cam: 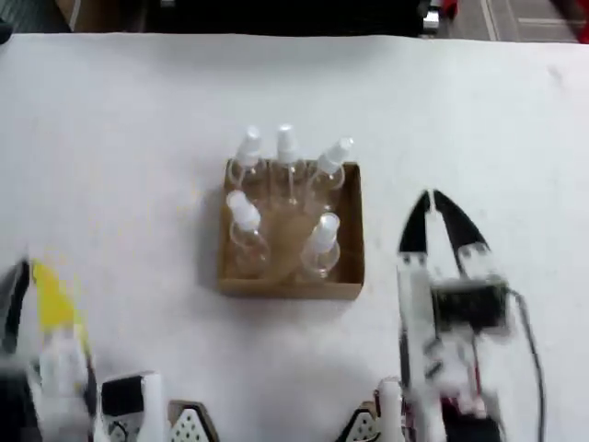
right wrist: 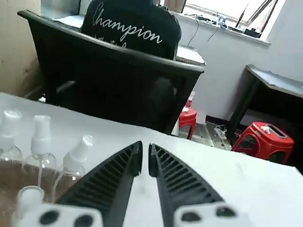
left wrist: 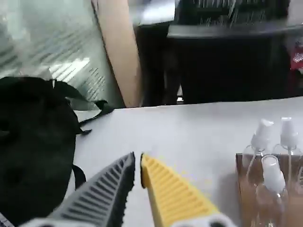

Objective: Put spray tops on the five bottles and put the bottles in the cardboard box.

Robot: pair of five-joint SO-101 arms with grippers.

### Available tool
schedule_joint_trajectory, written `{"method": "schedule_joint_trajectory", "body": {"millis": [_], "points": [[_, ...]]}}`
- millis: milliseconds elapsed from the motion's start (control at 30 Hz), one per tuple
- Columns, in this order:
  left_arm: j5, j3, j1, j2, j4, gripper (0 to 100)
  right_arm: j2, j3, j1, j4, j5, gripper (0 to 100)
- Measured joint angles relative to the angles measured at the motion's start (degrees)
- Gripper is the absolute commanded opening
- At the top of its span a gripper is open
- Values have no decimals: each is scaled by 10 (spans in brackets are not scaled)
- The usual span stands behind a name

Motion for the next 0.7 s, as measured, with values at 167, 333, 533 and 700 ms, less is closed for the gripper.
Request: {"method": "schedule_joint_trajectory", "body": {"millis": [167,333,533,700], "points": [[0,100,1,-191,-72,21,-11,-156,-1,123,3,17],[0,189,1,-239,-93,21,-22,-236,-2,196,3,17],[4,206,4,-239,-117,21,-25,-380,-2,267,-31,17],[61,289,75,-239,-164,21,-25,-480,-2,304,-117,17]]}}
